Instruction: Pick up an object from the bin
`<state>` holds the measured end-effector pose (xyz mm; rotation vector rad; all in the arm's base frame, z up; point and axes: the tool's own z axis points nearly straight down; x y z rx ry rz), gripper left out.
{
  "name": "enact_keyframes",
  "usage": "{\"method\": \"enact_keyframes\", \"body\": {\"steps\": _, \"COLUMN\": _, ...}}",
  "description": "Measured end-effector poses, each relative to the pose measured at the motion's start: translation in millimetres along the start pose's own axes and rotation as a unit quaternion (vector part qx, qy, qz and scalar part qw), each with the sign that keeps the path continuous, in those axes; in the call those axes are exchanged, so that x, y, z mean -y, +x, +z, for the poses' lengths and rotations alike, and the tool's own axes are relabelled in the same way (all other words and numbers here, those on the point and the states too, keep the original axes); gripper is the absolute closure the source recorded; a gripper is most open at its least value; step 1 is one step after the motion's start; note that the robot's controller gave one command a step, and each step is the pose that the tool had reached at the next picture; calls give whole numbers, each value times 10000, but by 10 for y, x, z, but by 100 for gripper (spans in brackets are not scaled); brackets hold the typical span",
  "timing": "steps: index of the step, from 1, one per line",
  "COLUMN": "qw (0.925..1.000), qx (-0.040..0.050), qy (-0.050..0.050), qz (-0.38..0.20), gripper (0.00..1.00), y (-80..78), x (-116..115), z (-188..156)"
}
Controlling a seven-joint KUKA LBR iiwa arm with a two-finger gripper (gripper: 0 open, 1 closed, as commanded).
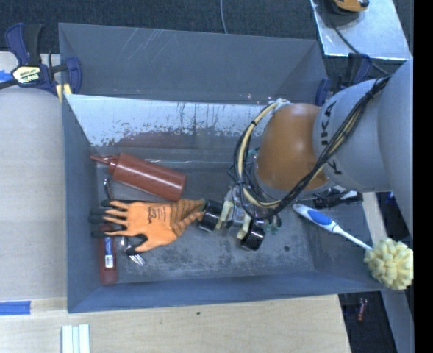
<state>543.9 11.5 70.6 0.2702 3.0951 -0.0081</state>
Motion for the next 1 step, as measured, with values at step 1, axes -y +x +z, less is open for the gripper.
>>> {"method": "enact_keyframes", "body": {"steps": 1, "qw": 10000, "qx": 1, "qy": 3, "qz": -45, "gripper": 100, "y": -134, "x": -89, "z": 4}}
